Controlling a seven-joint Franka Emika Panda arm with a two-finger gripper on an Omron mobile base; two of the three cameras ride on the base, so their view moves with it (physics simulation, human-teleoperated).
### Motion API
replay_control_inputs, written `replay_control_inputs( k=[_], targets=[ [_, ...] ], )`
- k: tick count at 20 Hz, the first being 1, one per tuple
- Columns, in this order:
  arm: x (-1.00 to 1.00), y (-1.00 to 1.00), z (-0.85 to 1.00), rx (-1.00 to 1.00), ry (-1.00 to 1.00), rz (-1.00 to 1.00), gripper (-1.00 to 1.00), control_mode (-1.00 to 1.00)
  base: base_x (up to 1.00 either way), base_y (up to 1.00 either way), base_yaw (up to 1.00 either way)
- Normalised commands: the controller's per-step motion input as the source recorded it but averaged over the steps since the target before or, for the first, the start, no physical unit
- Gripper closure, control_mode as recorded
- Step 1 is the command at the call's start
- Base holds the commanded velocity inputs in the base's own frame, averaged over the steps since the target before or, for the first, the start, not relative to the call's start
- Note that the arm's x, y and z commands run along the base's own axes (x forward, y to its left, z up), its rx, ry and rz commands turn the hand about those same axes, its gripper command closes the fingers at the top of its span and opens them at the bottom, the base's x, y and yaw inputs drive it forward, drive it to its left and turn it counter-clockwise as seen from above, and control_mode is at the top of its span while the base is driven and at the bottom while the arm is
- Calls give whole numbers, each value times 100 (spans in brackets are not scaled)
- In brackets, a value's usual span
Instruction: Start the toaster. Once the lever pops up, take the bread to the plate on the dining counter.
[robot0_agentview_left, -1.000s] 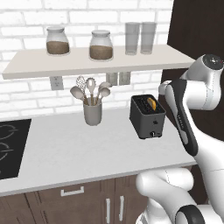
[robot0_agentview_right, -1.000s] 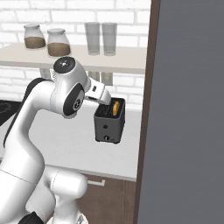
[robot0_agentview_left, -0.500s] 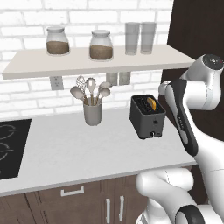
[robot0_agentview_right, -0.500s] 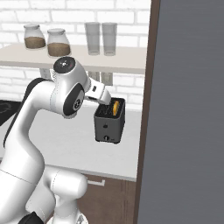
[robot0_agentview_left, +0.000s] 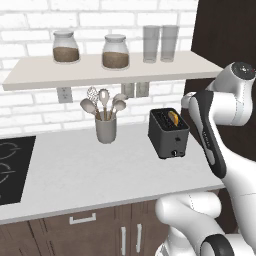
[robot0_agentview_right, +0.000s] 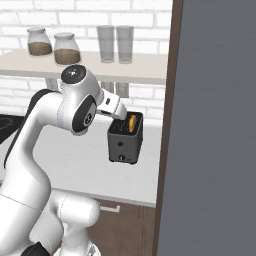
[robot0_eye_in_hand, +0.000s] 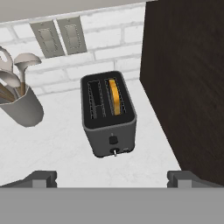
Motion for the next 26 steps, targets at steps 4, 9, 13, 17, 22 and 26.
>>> replay_control_inputs(
  k=[4, 9, 13, 17, 22, 26],
  targets=[
    [0, 0, 0, 0, 0, 0, -100, -100, 0, 0, 0],
    [-2, 0, 0, 0, 0, 0, -100, -100, 0, 0, 0],
    [-13, 0, -12, 0, 0, 0, -100, -100, 0, 0, 0],
    [-8, 0, -27, 0, 0, 0, -100, -100, 0, 0, 0],
    [2, 0, -34, 0, 0, 0, -100, -100, 0, 0, 0],
    [37, 0, -39, 0, 11, 0, -100, -100, 0, 0, 0]
  ],
)
